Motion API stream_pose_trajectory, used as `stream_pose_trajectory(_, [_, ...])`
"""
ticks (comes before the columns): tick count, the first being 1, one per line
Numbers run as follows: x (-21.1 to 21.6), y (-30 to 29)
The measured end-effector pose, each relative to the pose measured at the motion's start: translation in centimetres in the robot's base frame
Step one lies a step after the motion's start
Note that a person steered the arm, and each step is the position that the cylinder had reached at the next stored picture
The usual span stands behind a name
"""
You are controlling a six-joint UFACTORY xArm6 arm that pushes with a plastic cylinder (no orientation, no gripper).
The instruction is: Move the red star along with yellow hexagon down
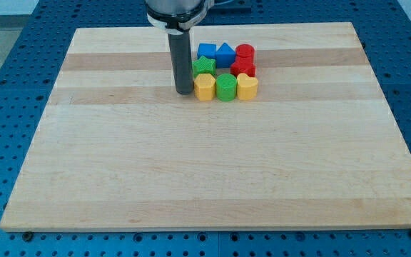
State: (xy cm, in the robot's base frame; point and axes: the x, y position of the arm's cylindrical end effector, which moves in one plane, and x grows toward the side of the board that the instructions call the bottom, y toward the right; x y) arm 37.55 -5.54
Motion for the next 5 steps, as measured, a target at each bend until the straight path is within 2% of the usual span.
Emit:
stream_pose_trajectory(1, [0.0, 0.0])
stream_pose_trajectory(3, [5.7, -0.2])
stream_pose_trajectory(4, [6.1, 3.8])
stream_pose_trajectory(5, [6.0, 10.6])
